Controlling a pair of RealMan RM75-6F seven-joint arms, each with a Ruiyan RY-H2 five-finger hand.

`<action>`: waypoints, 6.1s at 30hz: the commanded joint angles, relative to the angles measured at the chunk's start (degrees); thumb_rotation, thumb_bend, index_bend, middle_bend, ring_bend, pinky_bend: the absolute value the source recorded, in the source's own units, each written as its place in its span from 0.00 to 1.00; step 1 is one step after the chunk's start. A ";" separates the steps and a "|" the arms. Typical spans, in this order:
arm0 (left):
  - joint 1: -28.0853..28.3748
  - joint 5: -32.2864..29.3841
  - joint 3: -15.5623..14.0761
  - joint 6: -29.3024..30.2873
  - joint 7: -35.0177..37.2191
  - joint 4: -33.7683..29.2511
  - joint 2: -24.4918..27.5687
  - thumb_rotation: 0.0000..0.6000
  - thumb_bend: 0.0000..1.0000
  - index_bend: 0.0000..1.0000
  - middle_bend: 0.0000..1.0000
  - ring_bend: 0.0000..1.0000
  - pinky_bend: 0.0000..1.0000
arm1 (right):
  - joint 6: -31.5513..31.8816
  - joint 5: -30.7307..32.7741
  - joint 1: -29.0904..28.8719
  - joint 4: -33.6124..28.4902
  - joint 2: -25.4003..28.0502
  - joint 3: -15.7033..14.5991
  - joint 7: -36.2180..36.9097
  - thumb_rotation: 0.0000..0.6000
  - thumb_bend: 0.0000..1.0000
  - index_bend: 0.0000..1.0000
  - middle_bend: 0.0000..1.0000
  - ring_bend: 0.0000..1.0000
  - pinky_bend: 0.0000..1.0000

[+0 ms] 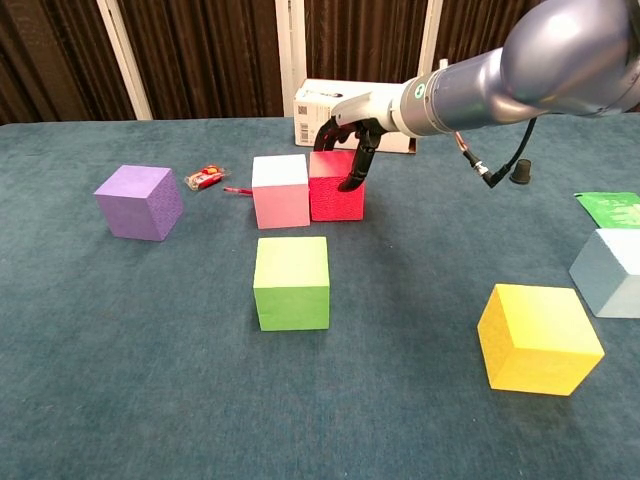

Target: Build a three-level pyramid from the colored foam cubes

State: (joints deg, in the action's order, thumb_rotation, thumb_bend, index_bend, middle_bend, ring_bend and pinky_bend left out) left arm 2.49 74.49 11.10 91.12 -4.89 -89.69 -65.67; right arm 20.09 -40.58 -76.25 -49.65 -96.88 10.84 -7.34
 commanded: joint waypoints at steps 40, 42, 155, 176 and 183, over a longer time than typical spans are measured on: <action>0.01 0.34 -0.21 -0.12 0.19 -0.17 0.09 1.00 0.36 0.19 0.00 0.00 0.02 | 4.02 6.70 -2.96 -6.96 2.70 -5.00 -4.54 1.00 0.35 0.29 0.34 0.12 0.00; 0.02 0.26 -0.18 -0.20 0.23 -0.17 0.11 1.00 0.36 0.19 0.00 0.00 0.02 | 3.87 7.14 -3.31 -7.36 2.83 -5.22 -4.94 1.00 0.35 0.29 0.34 0.12 0.00; 0.17 2.46 -0.92 -0.86 4.88 0.06 0.92 1.00 0.36 0.17 0.00 0.00 0.02 | 56.49 -5.77 21.08 -61.95 38.65 -18.62 -4.63 1.00 0.35 0.00 0.02 0.00 0.00; 2.97 10.09 -4.27 -6.74 11.77 -5.92 9.25 1.00 0.32 0.12 0.00 0.00 0.02 | 86.18 -38.50 57.93 -36.11 23.94 -24.56 3.98 1.00 0.30 0.00 0.02 0.00 0.00; 12.40 5.47 -1.52 -22.27 5.88 -12.21 19.11 1.00 0.30 0.10 0.00 0.00 0.02 | 83.80 -40.14 60.31 -35.96 24.56 -22.69 0.38 1.00 0.29 0.00 0.02 0.00 0.00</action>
State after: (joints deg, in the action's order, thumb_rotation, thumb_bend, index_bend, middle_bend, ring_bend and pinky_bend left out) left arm 10.20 83.16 7.91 75.67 4.18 -99.50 -50.56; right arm 104.56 -79.95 -16.49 -85.36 -72.80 -12.40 -6.20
